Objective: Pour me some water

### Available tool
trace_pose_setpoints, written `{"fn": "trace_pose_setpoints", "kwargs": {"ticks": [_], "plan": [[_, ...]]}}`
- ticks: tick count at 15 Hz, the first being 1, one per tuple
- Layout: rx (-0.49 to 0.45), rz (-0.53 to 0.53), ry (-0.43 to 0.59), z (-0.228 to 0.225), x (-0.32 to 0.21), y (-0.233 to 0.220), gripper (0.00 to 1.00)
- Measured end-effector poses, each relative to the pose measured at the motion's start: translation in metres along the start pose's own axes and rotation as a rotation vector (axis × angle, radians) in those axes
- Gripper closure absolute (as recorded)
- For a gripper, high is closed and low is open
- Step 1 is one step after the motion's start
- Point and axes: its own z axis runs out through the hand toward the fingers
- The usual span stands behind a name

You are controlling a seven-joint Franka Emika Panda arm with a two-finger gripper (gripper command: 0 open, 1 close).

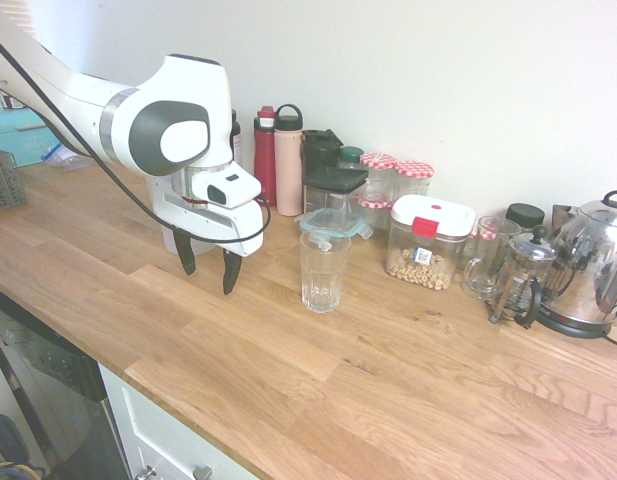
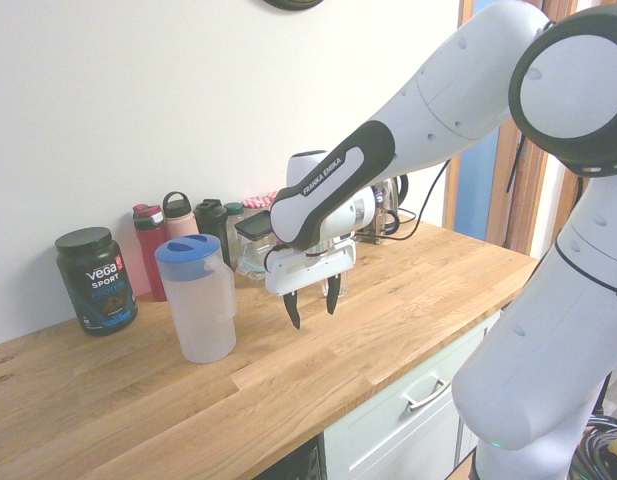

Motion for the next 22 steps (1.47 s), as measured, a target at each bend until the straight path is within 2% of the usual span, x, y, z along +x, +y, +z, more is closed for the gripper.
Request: {"fn": "trace_pose_setpoints", "kwargs": {"ticks": [3, 6, 12, 18, 22], "plan": [[0.005, -0.011, 0.006, -0.003, -0.001, -0.001, 0.00], [0.036, -0.047, 0.037, -0.030, -0.016, -0.006, 0.00], [0.126, -0.234, 0.135, -0.102, -0.080, -0.028, 0.00], [0.212, -0.417, 0.192, -0.117, -0.114, -0.063, 0.00], [0.271, -0.475, 0.253, -0.119, -0.124, -0.083, 0.00]]}}
